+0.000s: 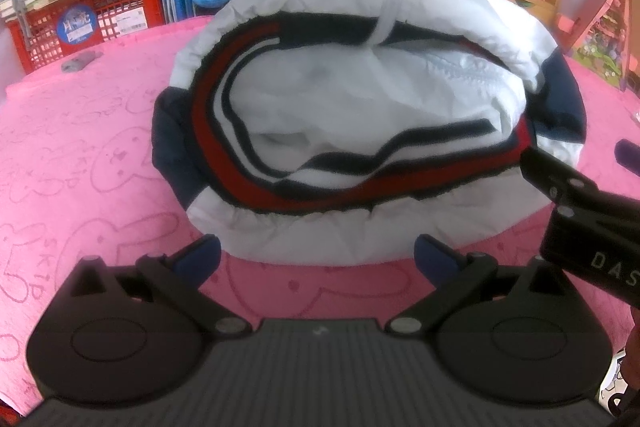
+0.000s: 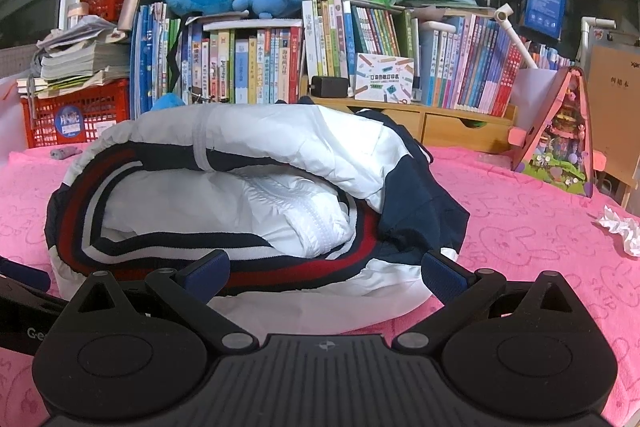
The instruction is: Fold clothes
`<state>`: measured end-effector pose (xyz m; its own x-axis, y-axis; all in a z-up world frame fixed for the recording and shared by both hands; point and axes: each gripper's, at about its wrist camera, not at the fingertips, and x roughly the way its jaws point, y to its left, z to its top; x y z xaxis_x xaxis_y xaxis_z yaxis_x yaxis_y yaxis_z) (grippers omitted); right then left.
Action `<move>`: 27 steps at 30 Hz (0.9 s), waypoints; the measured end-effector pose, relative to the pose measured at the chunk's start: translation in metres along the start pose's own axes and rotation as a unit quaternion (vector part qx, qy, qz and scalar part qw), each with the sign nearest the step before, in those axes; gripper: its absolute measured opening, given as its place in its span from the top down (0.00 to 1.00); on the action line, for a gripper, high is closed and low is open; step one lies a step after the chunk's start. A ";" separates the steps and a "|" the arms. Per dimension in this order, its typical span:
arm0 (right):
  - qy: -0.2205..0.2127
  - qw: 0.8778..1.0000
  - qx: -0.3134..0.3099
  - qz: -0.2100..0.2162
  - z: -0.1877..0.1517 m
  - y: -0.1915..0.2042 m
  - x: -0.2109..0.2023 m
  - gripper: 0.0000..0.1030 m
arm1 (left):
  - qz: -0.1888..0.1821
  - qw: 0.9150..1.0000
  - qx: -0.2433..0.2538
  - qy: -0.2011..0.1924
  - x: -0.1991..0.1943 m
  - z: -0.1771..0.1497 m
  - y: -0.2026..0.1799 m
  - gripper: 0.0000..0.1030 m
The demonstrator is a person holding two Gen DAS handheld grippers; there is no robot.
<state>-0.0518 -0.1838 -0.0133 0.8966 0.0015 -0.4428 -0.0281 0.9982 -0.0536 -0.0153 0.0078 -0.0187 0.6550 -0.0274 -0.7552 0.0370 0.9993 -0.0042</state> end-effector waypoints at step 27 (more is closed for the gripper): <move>-0.027 0.999 -0.020 -0.039 0.002 -0.002 0.001 0.00 | -0.008 1.000 -0.002 0.010 0.004 -0.004 0.000 0.00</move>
<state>-0.0495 -0.1853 -0.0117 0.9194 -0.0711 -0.3869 0.0254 0.9922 -0.1220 -0.0159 0.0082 -0.0239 0.6390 -0.0425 -0.7680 0.0439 0.9989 -0.0187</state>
